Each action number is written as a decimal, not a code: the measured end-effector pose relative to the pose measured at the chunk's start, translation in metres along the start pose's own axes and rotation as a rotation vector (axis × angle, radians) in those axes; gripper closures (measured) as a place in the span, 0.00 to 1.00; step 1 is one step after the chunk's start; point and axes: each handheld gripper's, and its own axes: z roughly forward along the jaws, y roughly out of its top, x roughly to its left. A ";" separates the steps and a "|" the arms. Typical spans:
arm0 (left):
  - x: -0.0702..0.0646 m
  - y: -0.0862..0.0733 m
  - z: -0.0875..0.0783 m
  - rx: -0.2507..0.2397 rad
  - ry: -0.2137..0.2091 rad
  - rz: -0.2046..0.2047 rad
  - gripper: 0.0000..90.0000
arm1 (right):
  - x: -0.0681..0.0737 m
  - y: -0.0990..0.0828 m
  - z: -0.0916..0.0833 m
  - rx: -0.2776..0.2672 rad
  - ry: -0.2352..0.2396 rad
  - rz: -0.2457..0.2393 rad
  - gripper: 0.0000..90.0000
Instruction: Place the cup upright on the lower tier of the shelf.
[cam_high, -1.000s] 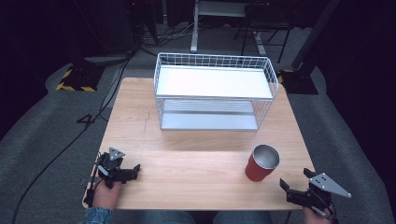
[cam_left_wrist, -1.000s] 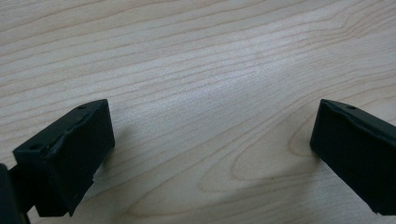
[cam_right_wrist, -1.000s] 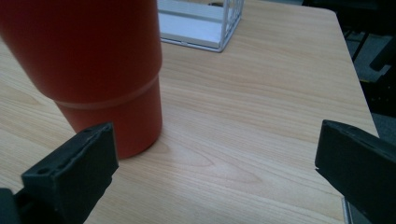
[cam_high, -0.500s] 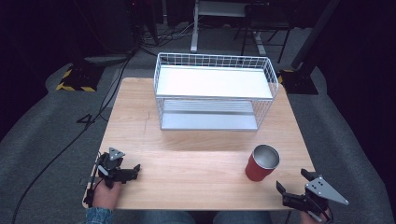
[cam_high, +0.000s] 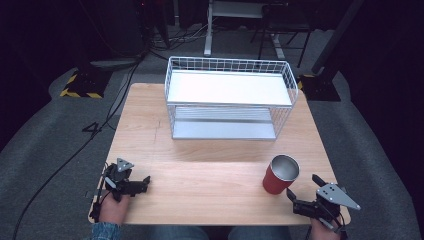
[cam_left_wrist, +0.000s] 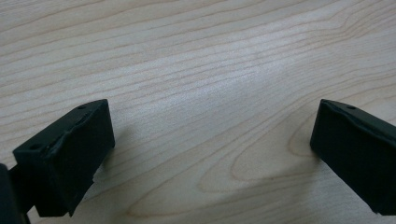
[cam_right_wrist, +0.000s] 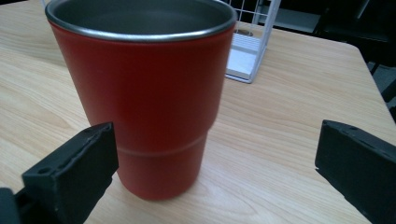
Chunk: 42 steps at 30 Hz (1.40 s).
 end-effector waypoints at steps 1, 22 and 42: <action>0.000 0.000 0.000 0.000 0.000 0.000 0.00 | 0.001 0.001 0.002 0.001 0.002 0.001 0.00; 0.000 0.000 0.000 0.001 -0.005 0.005 0.00 | 0.023 0.001 0.052 0.077 0.119 0.017 0.00; 0.000 0.000 0.000 0.000 -0.006 0.004 0.00 | 0.025 -0.006 0.070 0.140 0.119 0.049 0.17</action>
